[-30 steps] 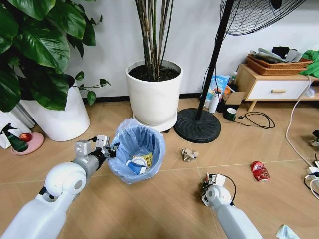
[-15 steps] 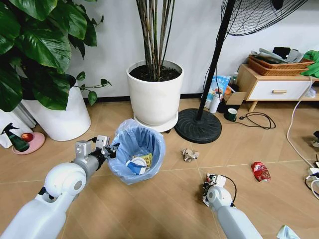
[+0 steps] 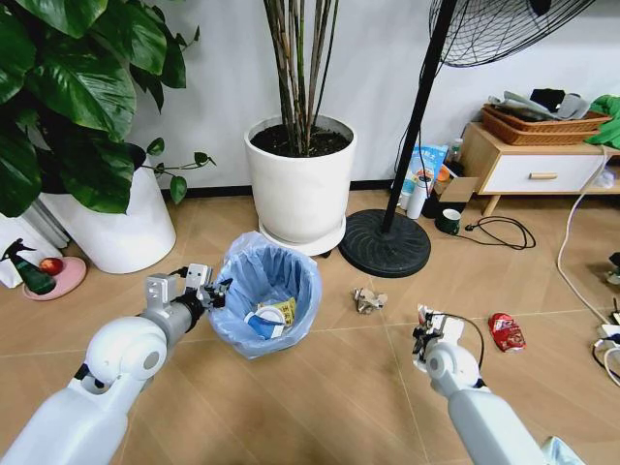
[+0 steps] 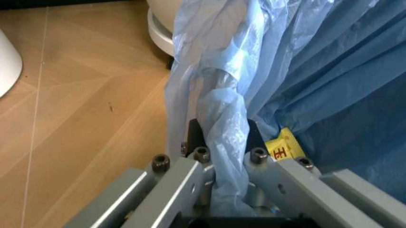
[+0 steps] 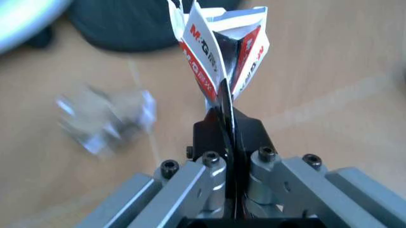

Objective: Pick up the trash bin and place the garbage on the floor into it.

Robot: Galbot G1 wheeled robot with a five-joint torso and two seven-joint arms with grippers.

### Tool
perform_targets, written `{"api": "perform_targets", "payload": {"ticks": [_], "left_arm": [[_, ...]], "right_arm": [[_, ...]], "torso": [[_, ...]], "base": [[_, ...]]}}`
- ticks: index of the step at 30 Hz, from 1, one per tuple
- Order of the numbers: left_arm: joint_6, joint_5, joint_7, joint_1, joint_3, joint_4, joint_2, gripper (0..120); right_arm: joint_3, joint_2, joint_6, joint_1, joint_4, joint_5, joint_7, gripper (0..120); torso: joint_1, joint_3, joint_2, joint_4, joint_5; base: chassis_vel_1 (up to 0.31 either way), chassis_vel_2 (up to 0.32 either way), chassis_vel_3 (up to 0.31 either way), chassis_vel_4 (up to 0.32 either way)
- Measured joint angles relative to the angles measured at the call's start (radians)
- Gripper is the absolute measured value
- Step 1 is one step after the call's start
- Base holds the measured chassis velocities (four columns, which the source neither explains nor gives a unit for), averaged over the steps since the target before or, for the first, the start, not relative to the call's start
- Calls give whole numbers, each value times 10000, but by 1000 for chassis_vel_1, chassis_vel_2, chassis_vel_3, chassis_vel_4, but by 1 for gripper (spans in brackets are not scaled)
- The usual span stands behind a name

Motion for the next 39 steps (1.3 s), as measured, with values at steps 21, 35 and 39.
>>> {"api": "perform_targets", "payload": {"ticks": [21,35,39], "left_arm": [[0,-182,29,-258,274,204,234,0],[0,-709,-41,-1004,933,553,1047,0],[0,-786,-87,-1123,1039,605,1091,0]], "right_arm": [[-2310,-3257,2467,2137,4925,2162,-5031,0],[-6477,-2176,3235,5041,4349,1796,-5004,0],[-6927,-2042,3375,5152,4170,1542,-4997,0]], "torso": [[-2,-2,4,1,0],[-1,-1,4,3,-2],[-1,-1,4,2,1]], "base": [[0,0,0,0],[0,0,0,0],[0,0,0,0]]}}
